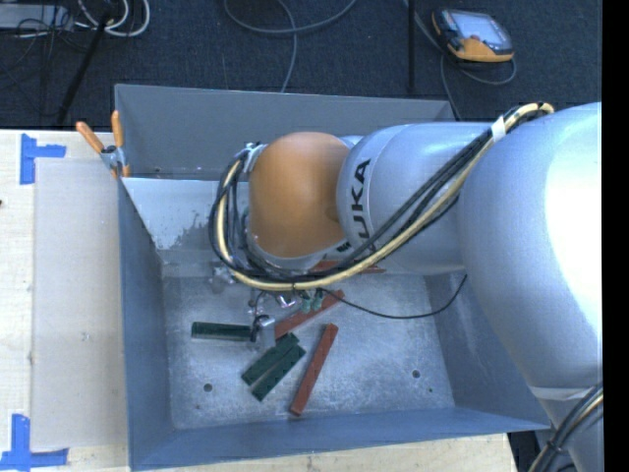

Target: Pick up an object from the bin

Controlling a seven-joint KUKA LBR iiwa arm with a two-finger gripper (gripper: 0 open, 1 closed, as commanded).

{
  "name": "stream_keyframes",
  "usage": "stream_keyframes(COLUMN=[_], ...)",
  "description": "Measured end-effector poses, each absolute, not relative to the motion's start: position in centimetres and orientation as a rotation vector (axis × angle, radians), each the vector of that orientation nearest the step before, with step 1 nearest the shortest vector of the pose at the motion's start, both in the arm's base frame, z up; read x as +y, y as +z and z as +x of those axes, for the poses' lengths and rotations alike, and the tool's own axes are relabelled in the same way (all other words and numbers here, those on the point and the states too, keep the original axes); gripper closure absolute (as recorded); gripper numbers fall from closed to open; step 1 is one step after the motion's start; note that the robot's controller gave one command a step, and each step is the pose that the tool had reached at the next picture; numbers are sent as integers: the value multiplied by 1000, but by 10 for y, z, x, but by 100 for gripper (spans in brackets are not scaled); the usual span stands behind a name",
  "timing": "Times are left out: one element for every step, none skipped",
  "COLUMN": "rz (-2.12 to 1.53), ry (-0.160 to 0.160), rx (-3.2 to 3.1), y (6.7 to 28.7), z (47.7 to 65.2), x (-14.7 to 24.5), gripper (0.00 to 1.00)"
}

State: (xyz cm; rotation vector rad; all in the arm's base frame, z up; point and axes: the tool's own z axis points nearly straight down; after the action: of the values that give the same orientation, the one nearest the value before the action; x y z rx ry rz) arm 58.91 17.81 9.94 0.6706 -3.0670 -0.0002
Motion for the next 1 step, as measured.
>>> stream_keyframes(rz=[540], ry=[-1], rx=[-3093], y=[69], z=[583], x=[166], gripper=[0])
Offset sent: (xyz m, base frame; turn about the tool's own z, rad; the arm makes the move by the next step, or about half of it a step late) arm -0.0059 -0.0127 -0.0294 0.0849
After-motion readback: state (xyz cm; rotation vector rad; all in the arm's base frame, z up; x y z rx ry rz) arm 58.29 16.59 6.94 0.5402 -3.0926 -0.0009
